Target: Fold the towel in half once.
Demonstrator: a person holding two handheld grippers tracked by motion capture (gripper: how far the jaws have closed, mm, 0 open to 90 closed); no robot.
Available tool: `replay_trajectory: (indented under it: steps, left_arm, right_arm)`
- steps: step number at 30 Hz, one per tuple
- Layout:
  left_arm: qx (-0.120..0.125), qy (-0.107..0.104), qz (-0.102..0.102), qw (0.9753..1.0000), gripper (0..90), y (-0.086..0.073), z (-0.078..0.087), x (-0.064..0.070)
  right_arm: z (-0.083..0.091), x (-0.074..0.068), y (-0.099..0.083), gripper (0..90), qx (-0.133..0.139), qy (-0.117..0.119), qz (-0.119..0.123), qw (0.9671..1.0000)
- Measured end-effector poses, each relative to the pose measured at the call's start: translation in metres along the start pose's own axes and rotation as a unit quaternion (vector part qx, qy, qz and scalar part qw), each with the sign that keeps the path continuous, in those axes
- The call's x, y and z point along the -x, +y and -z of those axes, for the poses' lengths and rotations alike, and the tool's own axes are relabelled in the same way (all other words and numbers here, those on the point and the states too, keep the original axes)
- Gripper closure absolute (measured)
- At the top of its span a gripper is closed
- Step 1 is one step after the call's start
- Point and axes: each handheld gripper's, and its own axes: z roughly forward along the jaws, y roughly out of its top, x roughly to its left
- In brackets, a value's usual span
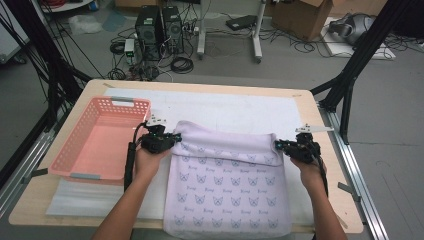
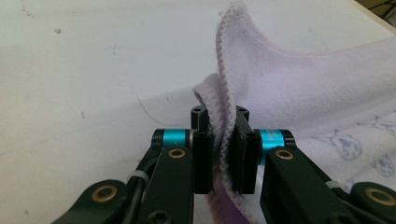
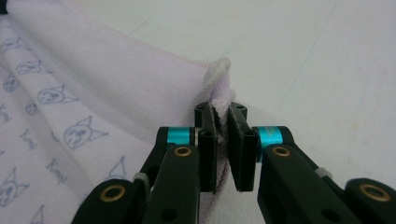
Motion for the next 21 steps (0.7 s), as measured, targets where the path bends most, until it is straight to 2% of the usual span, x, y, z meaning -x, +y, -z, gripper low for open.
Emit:
replay_trajectory:
  steps: [5, 8, 12, 14, 18, 21]
  left_arm:
    - [0.013, 0.002, 0.001, 0.9999, 80.8, 0.015, -0.011, -0.004]
    - [0.022, -0.005, 0.016, 0.9996, 80.8, 0.023, -0.017, -0.01]
    - [0.023, -0.004, 0.023, 0.9995, 80.7, 0.029, -0.027, -0.016]
    - [0.034, -0.002, 0.025, 0.9991, 80.7, 0.03, -0.031, -0.018]
    - [0.017, -0.001, 0.031, 0.9994, 80.7, 0.028, -0.039, -0.022]
    - [0.006, 0.0, 0.022, 0.9997, 79.7, 0.025, -0.042, -0.022]
  right_arm:
    - [-0.012, 0.011, 0.016, 83.0, -0.005, -0.016, -0.007, 0.9998]
    - [-0.018, 0.018, 0.021, 83.0, -0.004, -0.021, -0.012, 0.9997]
    - [-0.026, 0.023, 0.029, 83.0, 0.008, -0.033, -0.017, 0.9993]
    - [-0.032, 0.026, 0.032, 83.0, 0.004, -0.04, -0.02, 0.999]
    - [-0.041, 0.032, 0.035, 83.0, 0.003, -0.042, -0.026, 0.9988]
    - [-0.046, 0.034, 0.033, 82.7, -0.004, -0.044, -0.026, 0.9987]
